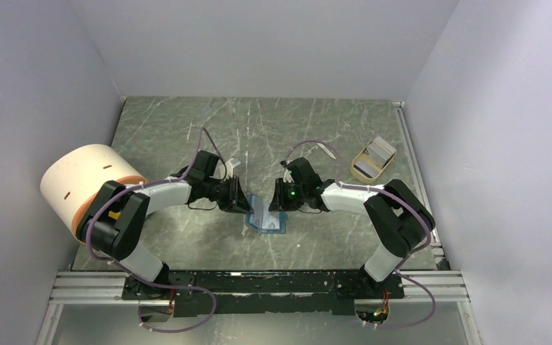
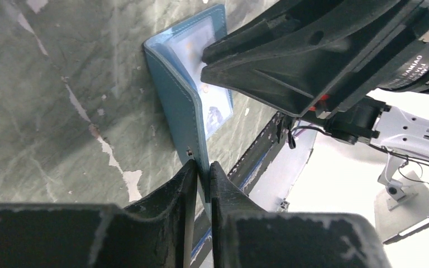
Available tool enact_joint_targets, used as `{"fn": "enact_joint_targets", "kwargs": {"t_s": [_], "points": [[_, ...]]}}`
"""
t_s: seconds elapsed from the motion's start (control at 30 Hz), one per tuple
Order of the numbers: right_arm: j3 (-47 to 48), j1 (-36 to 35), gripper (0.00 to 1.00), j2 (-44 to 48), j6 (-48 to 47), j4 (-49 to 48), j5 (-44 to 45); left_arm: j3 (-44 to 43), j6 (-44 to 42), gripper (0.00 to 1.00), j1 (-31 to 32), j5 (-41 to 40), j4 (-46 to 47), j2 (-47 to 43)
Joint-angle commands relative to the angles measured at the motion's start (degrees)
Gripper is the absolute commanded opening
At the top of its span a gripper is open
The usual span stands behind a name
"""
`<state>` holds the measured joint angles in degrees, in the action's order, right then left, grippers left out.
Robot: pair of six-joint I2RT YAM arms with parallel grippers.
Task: Put the credit cards into the card holder
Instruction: Insert the credit card into the card holder.
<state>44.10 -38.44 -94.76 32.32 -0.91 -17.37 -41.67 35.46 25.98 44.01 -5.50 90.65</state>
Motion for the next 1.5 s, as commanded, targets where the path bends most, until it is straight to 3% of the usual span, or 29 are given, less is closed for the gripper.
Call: {"fn": "enact_joint_targets", "kwargs": {"t_s": [0.0,0.2,0.33,0.47,0.63,1.03,1.3,1.47], "points": [[-2.0,-0.5,0.26,-1.1,-0.5,1.2,1.3,2.0,3.5,0.19,0.2,6.6,9.4,-1.4],[-3.2,-0.5,0.26,-1.1,0.4,-0.5,0.8,4.7,6.7,0.22,0.3,8.9,16.5,-0.4],[-3.7,-0.6,0.26,-1.5,0.9,-1.8,0.2,5.1,7.0,0.16,0.4,8.7,17.3,0.2],[-3.8,-0.6,0.25,-1.3,1.0,-2.1,-0.3,4.3,5.5,0.13,0.8,5.9,14.4,0.5],[-2.8,-0.7,0.25,-1.5,0.1,-0.8,-0.1,1.2,1.8,0.16,2.0,-0.3,5.9,1.4],[-2.8,-0.7,0.26,0.4,0.5,-0.5,1.1,-3.6,-1.1,0.26,4.8,-9.4,-3.3,2.7],[-0.7,-0.4,0.38,6.9,-0.4,8.4,10.4,-4.4,-1.6,0.25,5.1,-13.0,-6.2,2.1],[0.8,0.8,0.40,12.0,-1.3,12.9,14.7,-4.9,-2.0,0.25,5.1,-13.3,-7.1,2.4]]}}
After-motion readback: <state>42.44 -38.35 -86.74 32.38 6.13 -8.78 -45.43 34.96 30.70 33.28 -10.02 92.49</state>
